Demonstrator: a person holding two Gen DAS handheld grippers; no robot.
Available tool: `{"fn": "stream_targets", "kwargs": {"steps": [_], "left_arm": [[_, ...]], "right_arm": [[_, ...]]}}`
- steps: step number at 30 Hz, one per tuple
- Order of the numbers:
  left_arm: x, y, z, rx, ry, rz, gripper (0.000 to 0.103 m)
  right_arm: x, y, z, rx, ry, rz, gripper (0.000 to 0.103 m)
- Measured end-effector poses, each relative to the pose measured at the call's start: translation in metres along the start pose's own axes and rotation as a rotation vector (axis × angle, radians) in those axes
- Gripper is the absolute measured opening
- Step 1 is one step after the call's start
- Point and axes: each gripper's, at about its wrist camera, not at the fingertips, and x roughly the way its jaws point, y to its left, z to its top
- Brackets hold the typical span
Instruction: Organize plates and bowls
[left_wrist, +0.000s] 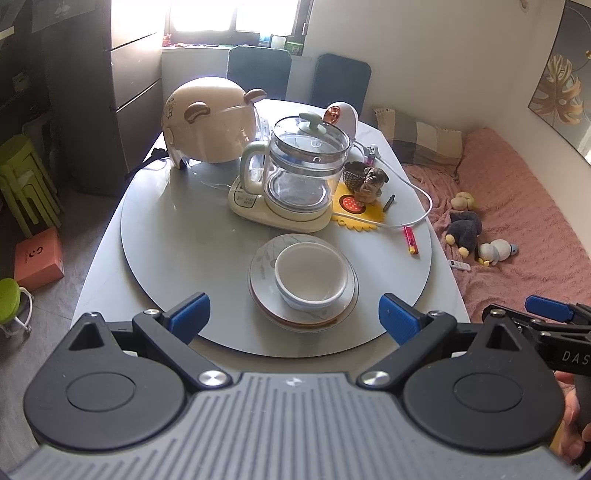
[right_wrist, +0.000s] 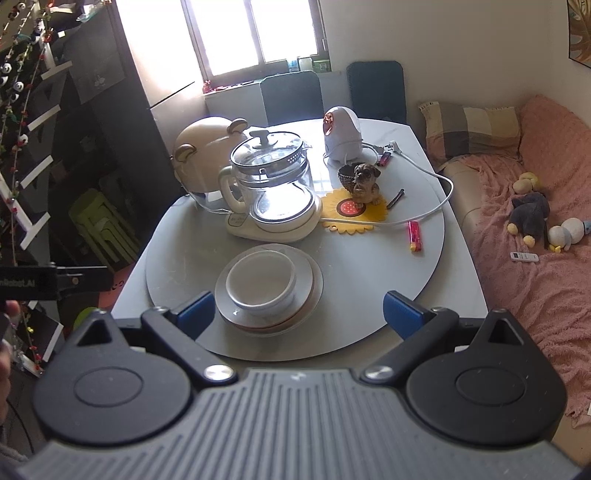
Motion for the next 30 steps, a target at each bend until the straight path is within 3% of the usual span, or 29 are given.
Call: {"fn": "stream_targets", "kwargs": {"steps": [30], "left_arm": [[-0.013, 0.002, -0.001, 0.003, -0.021, -0.004, 0.099]], "right_arm": [[-0.003, 0.004, 0.000, -0.015, -0.006, 0.005, 0.099]]}}
